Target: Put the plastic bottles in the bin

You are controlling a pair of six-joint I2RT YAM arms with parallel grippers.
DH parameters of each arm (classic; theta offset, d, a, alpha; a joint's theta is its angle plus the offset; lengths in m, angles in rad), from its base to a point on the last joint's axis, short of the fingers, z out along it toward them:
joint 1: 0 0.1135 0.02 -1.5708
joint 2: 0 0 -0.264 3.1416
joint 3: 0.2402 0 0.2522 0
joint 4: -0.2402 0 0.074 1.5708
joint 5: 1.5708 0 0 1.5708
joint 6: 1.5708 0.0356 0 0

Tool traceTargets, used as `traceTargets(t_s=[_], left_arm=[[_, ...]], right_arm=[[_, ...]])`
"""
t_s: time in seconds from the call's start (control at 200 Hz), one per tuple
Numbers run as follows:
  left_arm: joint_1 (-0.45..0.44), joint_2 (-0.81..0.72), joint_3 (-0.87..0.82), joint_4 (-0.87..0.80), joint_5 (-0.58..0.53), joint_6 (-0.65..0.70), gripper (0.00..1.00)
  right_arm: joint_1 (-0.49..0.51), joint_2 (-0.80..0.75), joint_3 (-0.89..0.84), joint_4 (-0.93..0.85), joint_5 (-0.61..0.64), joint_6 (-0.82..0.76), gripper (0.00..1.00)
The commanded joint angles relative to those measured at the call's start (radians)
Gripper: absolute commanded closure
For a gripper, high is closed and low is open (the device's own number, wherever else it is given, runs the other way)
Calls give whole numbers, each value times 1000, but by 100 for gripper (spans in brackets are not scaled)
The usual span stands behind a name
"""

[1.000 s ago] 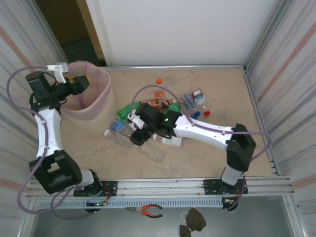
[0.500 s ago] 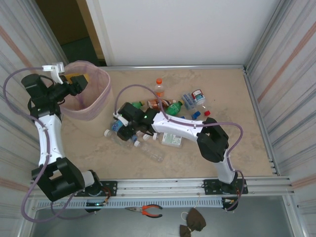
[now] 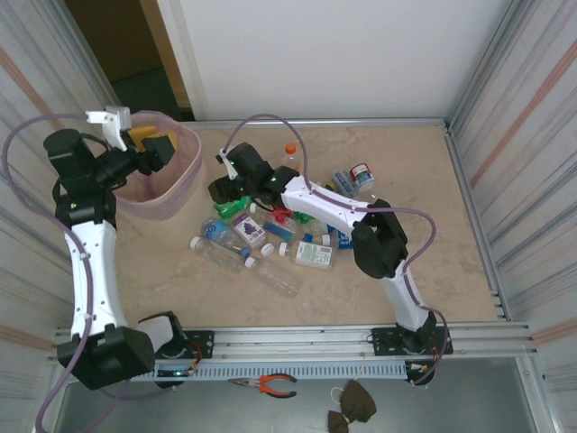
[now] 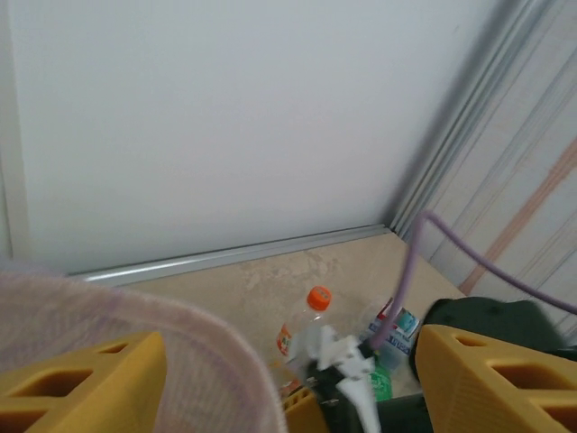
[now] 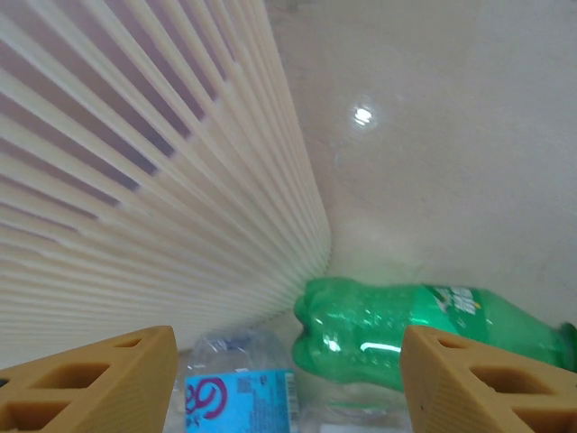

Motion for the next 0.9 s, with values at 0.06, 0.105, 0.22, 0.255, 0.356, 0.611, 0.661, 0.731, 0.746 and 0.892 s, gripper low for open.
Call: traceTargets(t_s=[0.06,0.105,0.22,0.255,0.356,0.611,0.661,0.731,0.746,0.892], left_arm=[[-62,-72,94,-186,-56,66,26],[-79,-87,95,-201,-56,64,26],[-111,-123,79,-224,-62,63,25],[-115,-134,71,-231,-66,65,25],[-119,-156,44,-249,-81,67,25],[-118,-178,15,-280,-100,71,25],[-118,-177,13,-284,-99,71,25],[-118,-179,10,-285,-100,69,25],[-118,-179,10,-287,-100,68,25],[-120,-181,11,-286,-105,61,25]], right_arm=[[4,56,72,68,-48,31,35],[3,68,80,80,-48,32,35],[-2,99,105,113,-47,40,36],[-3,109,112,129,-41,42,36],[-13,146,151,168,-44,52,36],[-45,265,322,211,-168,52,36],[-52,272,345,189,-182,46,36],[-56,254,340,156,-195,22,36],[-56,251,338,149,-196,18,36],[-51,160,258,61,-191,-46,36]])
